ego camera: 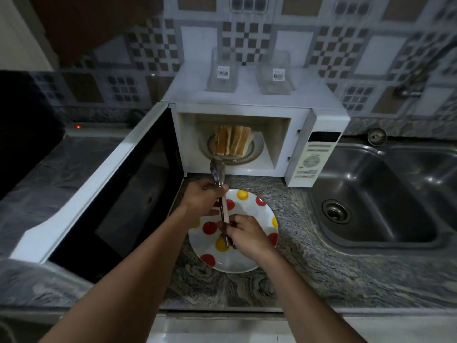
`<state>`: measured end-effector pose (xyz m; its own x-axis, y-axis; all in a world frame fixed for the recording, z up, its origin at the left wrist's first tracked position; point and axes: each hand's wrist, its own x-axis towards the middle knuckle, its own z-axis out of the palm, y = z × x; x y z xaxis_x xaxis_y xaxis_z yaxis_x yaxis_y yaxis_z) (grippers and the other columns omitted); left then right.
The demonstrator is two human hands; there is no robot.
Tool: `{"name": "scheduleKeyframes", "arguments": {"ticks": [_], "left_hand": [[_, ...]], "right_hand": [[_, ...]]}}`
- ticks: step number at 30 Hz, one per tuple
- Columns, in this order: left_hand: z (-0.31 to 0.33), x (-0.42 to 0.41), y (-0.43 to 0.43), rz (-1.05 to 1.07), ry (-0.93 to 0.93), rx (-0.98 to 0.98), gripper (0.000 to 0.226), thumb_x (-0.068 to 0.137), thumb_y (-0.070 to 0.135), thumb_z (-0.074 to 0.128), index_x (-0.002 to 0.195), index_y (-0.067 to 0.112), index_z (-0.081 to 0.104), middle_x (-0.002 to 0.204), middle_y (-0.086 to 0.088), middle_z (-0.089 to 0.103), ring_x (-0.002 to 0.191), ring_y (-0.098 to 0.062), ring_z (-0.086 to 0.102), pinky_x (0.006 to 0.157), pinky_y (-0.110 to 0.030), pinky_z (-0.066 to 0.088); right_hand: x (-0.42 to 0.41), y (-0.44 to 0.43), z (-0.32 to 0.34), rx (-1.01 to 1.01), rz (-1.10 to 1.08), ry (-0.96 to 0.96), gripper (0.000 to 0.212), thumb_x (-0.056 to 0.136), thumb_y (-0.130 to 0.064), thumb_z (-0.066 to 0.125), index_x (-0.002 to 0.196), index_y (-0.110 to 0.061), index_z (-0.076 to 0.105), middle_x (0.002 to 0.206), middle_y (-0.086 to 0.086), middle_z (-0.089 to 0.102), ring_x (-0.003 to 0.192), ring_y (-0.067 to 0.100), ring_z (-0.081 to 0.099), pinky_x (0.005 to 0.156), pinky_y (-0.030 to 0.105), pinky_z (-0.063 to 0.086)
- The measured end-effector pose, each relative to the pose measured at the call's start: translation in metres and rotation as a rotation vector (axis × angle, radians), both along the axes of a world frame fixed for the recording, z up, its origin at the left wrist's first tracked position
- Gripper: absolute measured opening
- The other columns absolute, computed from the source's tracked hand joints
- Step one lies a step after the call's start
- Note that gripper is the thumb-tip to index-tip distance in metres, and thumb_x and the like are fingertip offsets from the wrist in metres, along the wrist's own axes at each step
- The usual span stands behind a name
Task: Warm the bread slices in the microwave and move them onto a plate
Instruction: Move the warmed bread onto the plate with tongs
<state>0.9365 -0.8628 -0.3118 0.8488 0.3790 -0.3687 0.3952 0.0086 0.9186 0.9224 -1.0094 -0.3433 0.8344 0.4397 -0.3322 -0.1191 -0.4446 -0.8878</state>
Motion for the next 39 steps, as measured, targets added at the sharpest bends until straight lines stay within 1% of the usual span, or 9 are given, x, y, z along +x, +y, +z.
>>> {"name": "scheduleKeyframes", "arguments": {"ticks": [8, 12, 16, 22, 26, 30, 34, 37, 39], "left_hand": [[0.041, -0.008, -0.001, -0.076, -0.133, -0.050, 0.029, 0.089, 0.037, 0.070, 0.086, 0.008, 0.070, 0.074, -0.008, 0.057, 0.071, -0.023, 0.055, 0.066, -0.033, 0.044], [0.049, -0.012, 0.001, -0.105, -0.209, -0.052, 0.024, 0.088, 0.031, 0.072, 0.073, 0.013, 0.070, 0.064, -0.003, 0.056, 0.064, -0.019, 0.055, 0.067, -0.039, 0.040], [0.057, -0.017, -0.001, -0.143, -0.221, -0.038, 0.027, 0.089, 0.032, 0.071, 0.088, 0.005, 0.072, 0.071, -0.005, 0.063, 0.066, -0.015, 0.063, 0.069, -0.040, 0.040], [0.070, -0.019, -0.002, -0.230, -0.238, -0.050, 0.028, 0.087, 0.040, 0.070, 0.087, 0.012, 0.073, 0.064, -0.002, 0.061, 0.055, -0.018, 0.059, 0.069, -0.043, 0.033], [0.065, -0.020, -0.003, -0.287, -0.222, -0.062, 0.031, 0.087, 0.049, 0.067, 0.096, 0.021, 0.075, 0.087, -0.001, 0.073, 0.086, -0.022, 0.067, 0.071, -0.037, 0.042], [0.052, -0.023, -0.008, -0.195, -0.160, -0.055, 0.035, 0.094, 0.052, 0.056, 0.101, 0.023, 0.074, 0.095, 0.002, 0.076, 0.091, -0.013, 0.069, 0.075, -0.030, 0.050], [0.007, -0.026, 0.005, -0.121, -0.140, 0.235, 0.010, 0.094, 0.024, 0.063, 0.096, 0.021, 0.073, 0.101, -0.004, 0.073, 0.097, -0.024, 0.068, 0.082, -0.035, 0.055], [-0.037, -0.037, 0.011, -0.207, -0.068, 0.438, 0.037, 0.091, -0.002, 0.059, 0.128, 0.003, 0.059, 0.126, -0.014, 0.061, 0.117, -0.024, 0.055, 0.091, -0.022, 0.042], [-0.054, -0.045, 0.008, -0.195, 0.007, 0.553, 0.052, 0.091, 0.000, 0.060, 0.141, 0.001, 0.045, 0.142, -0.020, 0.048, 0.133, -0.032, 0.044, 0.106, -0.030, 0.035]], "right_hand": [[-0.004, -0.006, 0.020, 0.080, -0.078, -0.067, 0.008, 0.083, -0.030, 0.078, 0.080, -0.025, 0.074, 0.083, -0.003, 0.077, 0.087, 0.020, 0.072, 0.085, 0.045, 0.055], [-0.010, -0.009, 0.035, 0.117, -0.048, -0.095, 0.013, 0.079, -0.028, 0.084, 0.083, -0.024, 0.072, 0.079, -0.006, 0.075, 0.080, 0.013, 0.071, 0.079, 0.034, 0.056], [-0.014, -0.004, 0.048, 0.155, -0.075, -0.122, 0.024, 0.085, -0.045, 0.075, 0.104, -0.032, 0.068, 0.094, -0.007, 0.074, 0.084, 0.009, 0.070, 0.076, 0.033, 0.060], [-0.020, -0.003, 0.058, 0.260, -0.163, -0.169, 0.032, 0.103, -0.036, 0.051, 0.077, -0.040, 0.070, 0.076, 0.007, 0.067, 0.068, 0.017, 0.060, 0.071, 0.040, 0.053], [-0.022, -0.005, 0.053, 0.260, -0.221, -0.137, 0.026, 0.103, -0.038, 0.050, 0.088, -0.017, 0.057, 0.061, -0.008, 0.055, 0.058, 0.012, 0.056, 0.058, 0.030, 0.047], [-0.019, -0.010, 0.043, 0.153, -0.273, -0.208, 0.028, 0.101, -0.049, 0.046, 0.083, -0.029, 0.051, 0.061, -0.009, 0.055, 0.056, 0.011, 0.054, 0.058, 0.030, 0.042], [-0.011, -0.016, 0.027, 0.038, -0.295, -0.266, 0.037, 0.099, -0.053, 0.045, 0.088, -0.019, 0.052, 0.072, 0.002, 0.058, 0.061, 0.018, 0.056, 0.060, 0.039, 0.046], [-0.009, -0.022, 0.017, -0.046, -0.303, -0.295, 0.033, 0.100, -0.052, 0.047, 0.093, -0.021, 0.054, 0.072, 0.000, 0.058, 0.067, 0.018, 0.058, 0.062, 0.037, 0.043], [-0.007, -0.026, 0.011, -0.069, -0.295, -0.300, 0.031, 0.101, -0.049, 0.047, 0.102, -0.020, 0.057, 0.072, -0.004, 0.056, 0.069, 0.016, 0.056, 0.060, 0.033, 0.039]]}}
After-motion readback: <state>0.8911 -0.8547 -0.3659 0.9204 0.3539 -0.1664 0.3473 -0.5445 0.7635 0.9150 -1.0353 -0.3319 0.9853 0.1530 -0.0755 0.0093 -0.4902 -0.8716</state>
